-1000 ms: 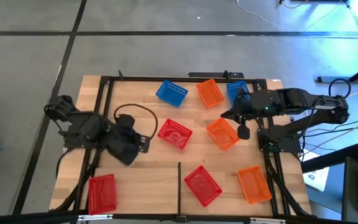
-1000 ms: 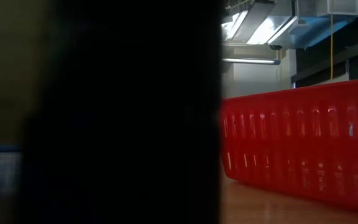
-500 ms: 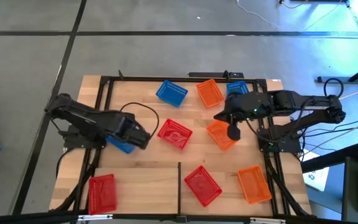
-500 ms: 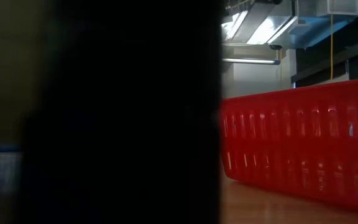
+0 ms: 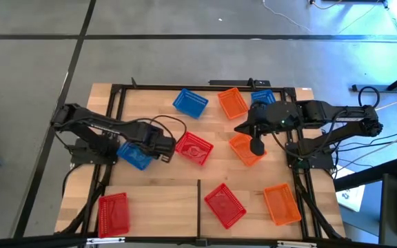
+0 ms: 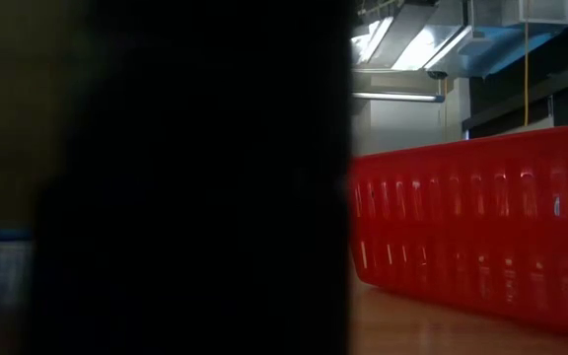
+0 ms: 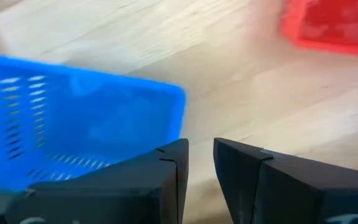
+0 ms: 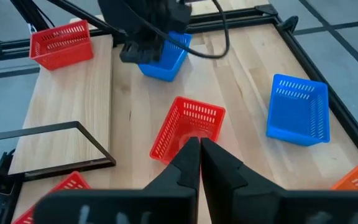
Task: Stack baskets on shelf by color
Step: Put the bottom blue bin on the shelf
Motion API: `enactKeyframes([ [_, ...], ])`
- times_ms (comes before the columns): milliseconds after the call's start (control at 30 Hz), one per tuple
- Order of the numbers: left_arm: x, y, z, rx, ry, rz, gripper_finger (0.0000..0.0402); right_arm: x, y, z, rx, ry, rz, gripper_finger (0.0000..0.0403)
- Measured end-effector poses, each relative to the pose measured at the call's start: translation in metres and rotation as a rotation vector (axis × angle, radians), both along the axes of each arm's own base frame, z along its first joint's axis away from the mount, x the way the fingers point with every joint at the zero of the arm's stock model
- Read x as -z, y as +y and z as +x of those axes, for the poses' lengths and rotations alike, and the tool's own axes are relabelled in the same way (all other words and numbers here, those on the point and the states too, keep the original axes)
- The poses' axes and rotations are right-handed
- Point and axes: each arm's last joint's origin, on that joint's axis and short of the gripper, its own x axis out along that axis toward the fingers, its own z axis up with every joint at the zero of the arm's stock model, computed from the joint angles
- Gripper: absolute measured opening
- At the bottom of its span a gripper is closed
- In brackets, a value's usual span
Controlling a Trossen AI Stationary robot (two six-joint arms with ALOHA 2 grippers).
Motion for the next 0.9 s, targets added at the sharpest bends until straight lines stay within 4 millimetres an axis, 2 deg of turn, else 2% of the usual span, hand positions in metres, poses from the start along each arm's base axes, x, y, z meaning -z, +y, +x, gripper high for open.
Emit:
enactKeyframes([
  [167,0.009,0.003,-0.004,-0.011,0.026,0.006,0.0068,0.002,0.001,-0.001,-0.058,0.024,-0.007,0.0016],
  [333,0.022,0.003,-0.01,-0.034,0.075,-0.029,0.0068,0.001,0.009,-0.002,-0.344,0.017,0.032,0.0016],
  [400,0.026,0.001,-0.011,-0.028,0.073,-0.035,0.0068,0.0,0.011,-0.002,-0.403,0.007,0.058,0.0016],
  [567,0.03,-0.001,-0.006,-0.021,0.004,-0.048,0.0068,0.0,0.011,-0.001,-0.408,0.001,0.064,0.0016],
  [900,0.03,-0.001,-0.005,-0.021,0.0,-0.041,0.0068,0.0,0.011,-0.001,-0.409,0.002,0.065,0.0016],
])
